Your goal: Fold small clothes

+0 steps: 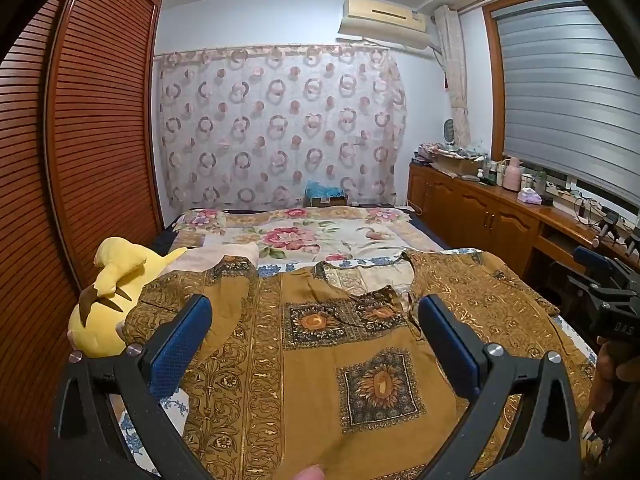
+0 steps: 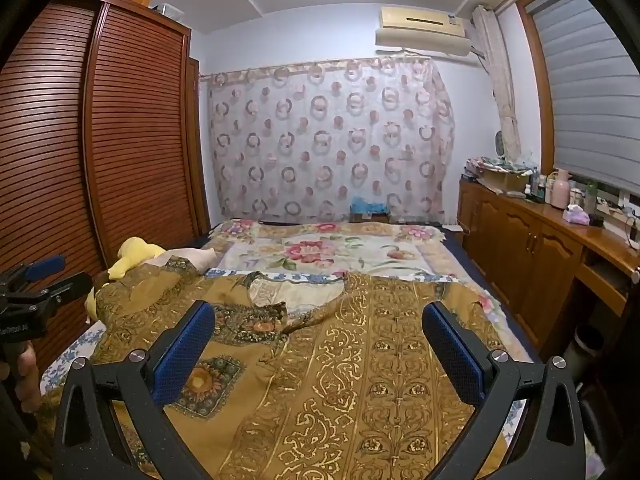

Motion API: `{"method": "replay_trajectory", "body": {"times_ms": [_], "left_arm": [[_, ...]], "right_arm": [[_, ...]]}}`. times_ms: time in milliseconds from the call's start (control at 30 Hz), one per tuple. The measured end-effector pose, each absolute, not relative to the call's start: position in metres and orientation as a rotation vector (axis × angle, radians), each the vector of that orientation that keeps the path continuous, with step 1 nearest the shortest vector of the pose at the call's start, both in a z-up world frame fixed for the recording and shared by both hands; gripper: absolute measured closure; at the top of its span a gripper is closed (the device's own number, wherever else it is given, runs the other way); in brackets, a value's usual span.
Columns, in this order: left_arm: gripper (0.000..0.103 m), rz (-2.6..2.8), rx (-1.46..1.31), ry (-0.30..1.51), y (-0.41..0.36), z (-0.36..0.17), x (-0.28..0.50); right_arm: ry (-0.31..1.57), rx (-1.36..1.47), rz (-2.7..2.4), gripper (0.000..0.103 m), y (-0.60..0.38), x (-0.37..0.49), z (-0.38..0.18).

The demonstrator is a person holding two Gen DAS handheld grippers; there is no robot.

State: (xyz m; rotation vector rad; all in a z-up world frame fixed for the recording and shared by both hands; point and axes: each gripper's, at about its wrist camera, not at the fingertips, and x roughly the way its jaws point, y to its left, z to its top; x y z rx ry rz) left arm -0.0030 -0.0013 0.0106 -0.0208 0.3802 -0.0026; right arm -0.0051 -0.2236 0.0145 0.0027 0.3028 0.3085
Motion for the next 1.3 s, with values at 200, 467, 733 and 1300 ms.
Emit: {"method": "replay_trajectory", "body": {"times_ms": [200,467,733,1300], "left_arm": [[0.000,-0.002,-0.019,0.380,-0.0018,0.0100,-0.0033],[0.000,-0.001,-0.020,0.380,-0.0014,0.0110,-0.0030],[0.000,-0.003,-0.019,0.380,-0.0004,0.0102,-0.0038],[0.000,-0.003,-0.021,0.384,-0.0009,0.0094,-0.0039]], "right_arm": [[0.305,0.004,0.308,0.000,-0.2234,-0.0026,0.0136],[0.305,0.000,0.305,0.000,-0.2237,-0.0050,0.0146],[0.304,0.000,0.306,0.000,-0.2238,-0.0050,0.0144],[0.318,0.007,0.324,0.000,-0.2217,-0.0029,0.0105]]}}
